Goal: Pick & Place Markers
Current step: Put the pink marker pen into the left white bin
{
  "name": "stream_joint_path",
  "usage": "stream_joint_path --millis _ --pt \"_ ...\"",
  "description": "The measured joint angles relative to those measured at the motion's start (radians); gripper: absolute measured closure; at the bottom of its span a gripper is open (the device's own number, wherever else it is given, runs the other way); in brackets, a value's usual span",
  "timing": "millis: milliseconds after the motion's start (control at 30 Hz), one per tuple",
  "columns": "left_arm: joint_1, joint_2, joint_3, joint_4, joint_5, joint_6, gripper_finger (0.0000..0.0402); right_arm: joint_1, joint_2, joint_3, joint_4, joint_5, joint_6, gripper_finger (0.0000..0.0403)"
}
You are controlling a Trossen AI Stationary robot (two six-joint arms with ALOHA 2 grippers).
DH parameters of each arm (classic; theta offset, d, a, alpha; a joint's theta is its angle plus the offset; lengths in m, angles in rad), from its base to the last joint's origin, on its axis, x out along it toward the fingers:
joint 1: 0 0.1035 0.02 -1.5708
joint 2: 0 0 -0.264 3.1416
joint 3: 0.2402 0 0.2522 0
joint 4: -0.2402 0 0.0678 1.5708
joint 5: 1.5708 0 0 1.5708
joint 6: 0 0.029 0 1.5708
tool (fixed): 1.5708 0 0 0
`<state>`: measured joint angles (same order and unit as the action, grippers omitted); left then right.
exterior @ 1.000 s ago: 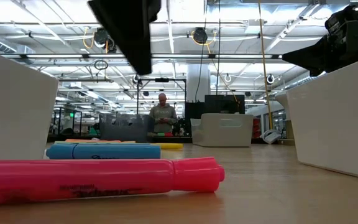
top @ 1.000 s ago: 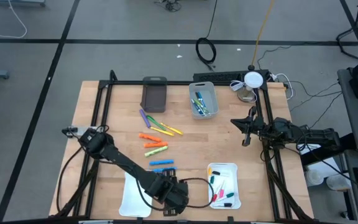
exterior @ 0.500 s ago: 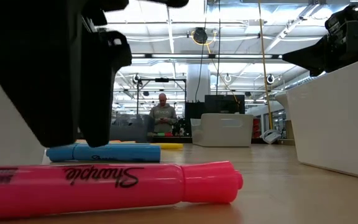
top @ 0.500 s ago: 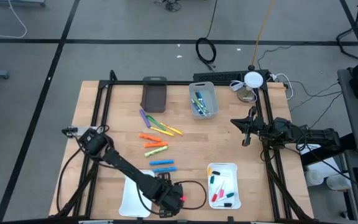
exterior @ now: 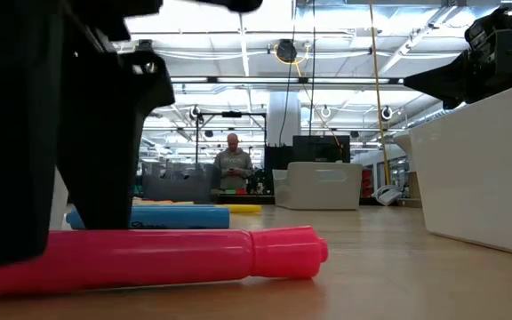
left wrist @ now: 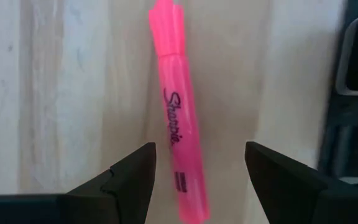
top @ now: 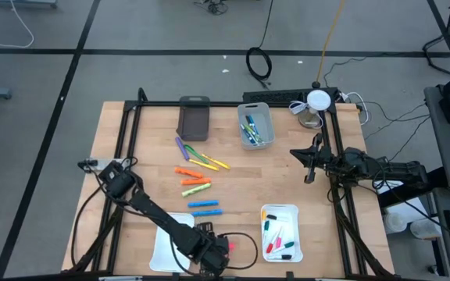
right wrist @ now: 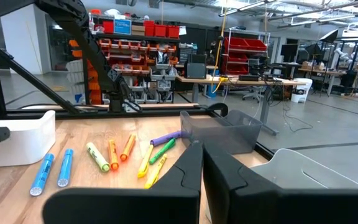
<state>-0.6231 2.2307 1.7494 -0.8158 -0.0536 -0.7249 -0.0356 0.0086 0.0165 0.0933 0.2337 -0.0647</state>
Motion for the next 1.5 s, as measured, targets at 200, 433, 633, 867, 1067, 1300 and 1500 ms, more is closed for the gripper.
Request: stream_joint_path --millis 200,433,633,867,1067,1300,1500 --pt "0.018 0.033 0.002 -0.009 -0.008 0.028 0.0151 0.000 0.000 0.000 0.000 0.000 0.000 0.0403" --pt "0.048 0.037 0.004 -0.063 -0.046 0.049 0.0152 0.000 0.000 0.000 0.001 0.000 0.000 0.0403" --pt "0.068 0.037 0.004 -0.100 -0.051 0.032 0.0208 0.000 0.000 0.000 0.001 0.000 0.000 0.0403" --pt "0.082 0.039 0.002 -0.051 -0.056 0.081 0.0338 0.000 0.000 0.000 0.001 0.000 0.000 0.0403" --pt "0.086 0.023 -0.003 0.001 -0.135 0.191 0.0340 0.000 0.000 0.000 0.001 0.000 0.000 0.0403" --pt "0.060 -0.136 -0.001 -0.005 -0.241 0.182 0.0340 0.000 0.000 0.000 0.002 0.000 0.000 0.0403" --pt "0.003 -0.309 0.000 -0.138 -0.282 -0.178 0.0340 0.000 0.000 0.000 0.001 0.000 0.000 0.0403"
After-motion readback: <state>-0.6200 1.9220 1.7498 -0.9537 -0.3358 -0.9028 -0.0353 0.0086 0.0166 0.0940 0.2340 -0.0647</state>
